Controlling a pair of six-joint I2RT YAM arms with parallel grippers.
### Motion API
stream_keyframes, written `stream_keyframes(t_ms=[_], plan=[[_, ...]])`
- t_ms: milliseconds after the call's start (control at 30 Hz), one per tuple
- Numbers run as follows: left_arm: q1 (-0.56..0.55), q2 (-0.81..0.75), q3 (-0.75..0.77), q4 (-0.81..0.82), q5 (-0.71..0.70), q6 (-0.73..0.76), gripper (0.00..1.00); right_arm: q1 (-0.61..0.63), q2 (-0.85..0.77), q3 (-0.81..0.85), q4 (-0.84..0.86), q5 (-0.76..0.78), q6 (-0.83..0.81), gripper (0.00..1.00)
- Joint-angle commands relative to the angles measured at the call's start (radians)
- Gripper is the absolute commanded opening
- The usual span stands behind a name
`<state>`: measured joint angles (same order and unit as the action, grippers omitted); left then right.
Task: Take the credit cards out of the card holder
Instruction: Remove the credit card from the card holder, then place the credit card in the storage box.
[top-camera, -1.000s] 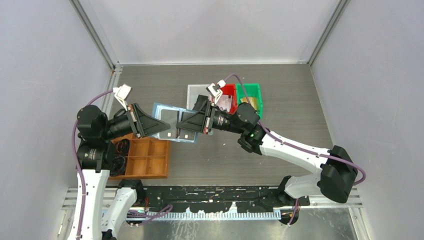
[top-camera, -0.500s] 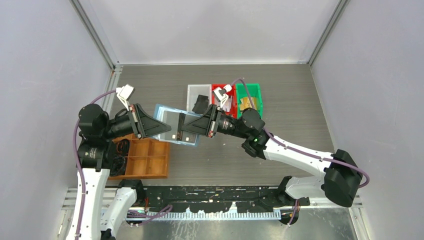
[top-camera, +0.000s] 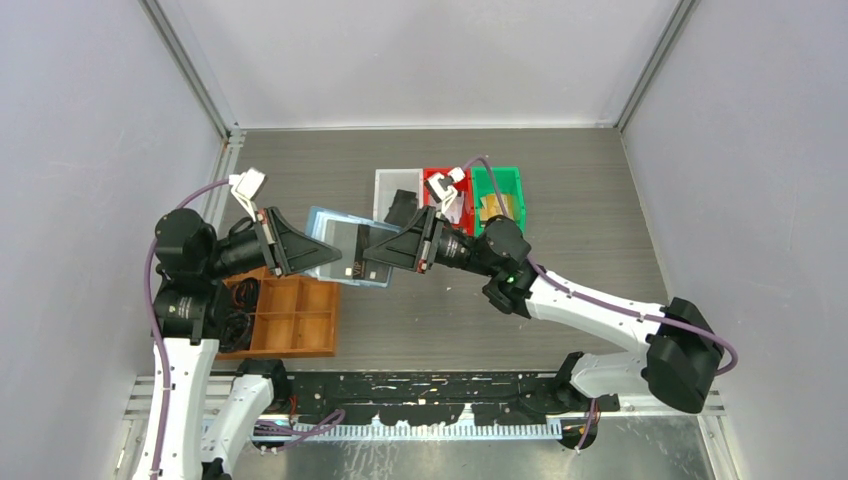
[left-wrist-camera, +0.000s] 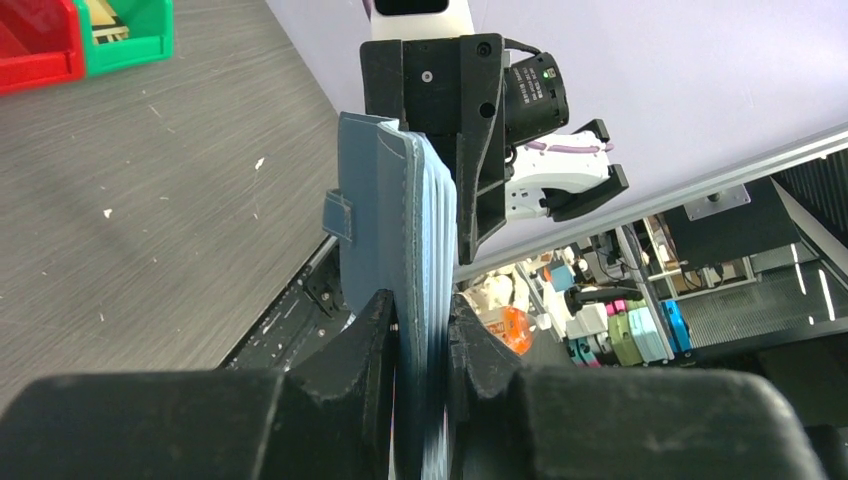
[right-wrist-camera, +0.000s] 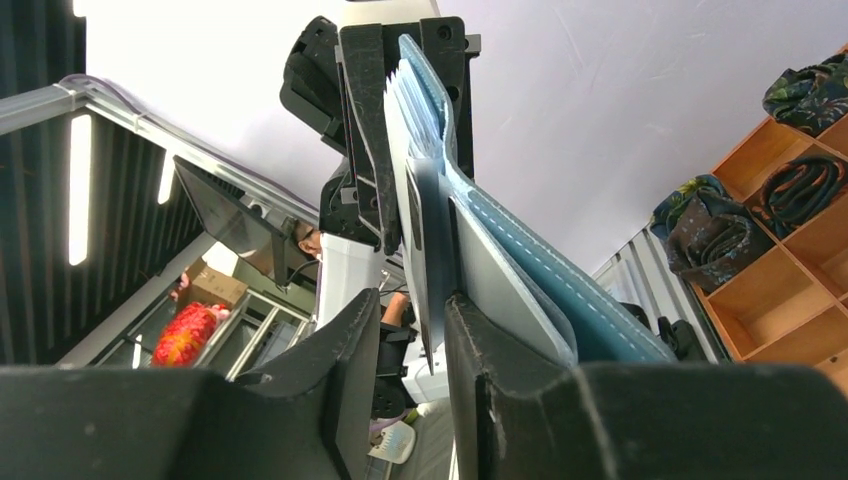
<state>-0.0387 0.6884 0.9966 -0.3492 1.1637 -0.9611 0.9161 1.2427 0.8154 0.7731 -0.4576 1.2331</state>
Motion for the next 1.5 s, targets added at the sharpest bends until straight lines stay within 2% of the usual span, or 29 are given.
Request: stream_keyframes(t_ms=[0, 200, 333, 433, 733, 900, 967, 1100, 1267, 1467], plan=[[-0.001, -0.029, 0.046, 0.061, 0.045, -0.005, 0.00, -0.010, 0.063, 0.049, 0.044, 0.010, 0.031, 0.37], [-0.001, -0.028, 0.056, 0.022, 0.036, 0.029, 0.00, -0.007, 0.113, 0.082, 0.123, -0.020, 0.078, 0.33], [0.000, -0.023, 0.058, -0.005, 0.032, 0.065, 0.00, -0.013, 0.090, 0.059, 0.129, -0.023, 0.071, 0.09], [-0.001, -0.018, 0.070, -0.055, 0.015, 0.114, 0.00, -0.038, 0.032, 0.026, 0.055, -0.024, 0.031, 0.02], [-0.002, -0.007, 0.091, -0.087, 0.002, 0.170, 0.00, -0.246, -0.194, -0.079, -0.148, -0.074, -0.042, 0.01], [-0.001, -0.013, 0.090, -0.123, 0.003, 0.221, 0.00, -0.417, -0.260, -0.004, -0.427, -0.086, -0.186, 0.00], [-0.002, -0.018, 0.091, -0.141, 0.000, 0.244, 0.00, -0.454, -0.220, 0.072, -0.557, -0.068, -0.268, 0.01], [-0.001, -0.029, 0.099, -0.185, -0.002, 0.297, 0.00, -0.472, -0.019, 0.212, -0.625, -0.066, -0.368, 0.01], [-0.002, -0.042, 0.151, -0.331, -0.023, 0.430, 0.00, -0.465, 0.245, 0.398, -0.692, -0.048, -0.449, 0.01], [-0.001, -0.053, 0.158, -0.345, -0.015, 0.436, 0.00, -0.433, 0.512, 0.624, -0.867, 0.065, -0.579, 0.01]])
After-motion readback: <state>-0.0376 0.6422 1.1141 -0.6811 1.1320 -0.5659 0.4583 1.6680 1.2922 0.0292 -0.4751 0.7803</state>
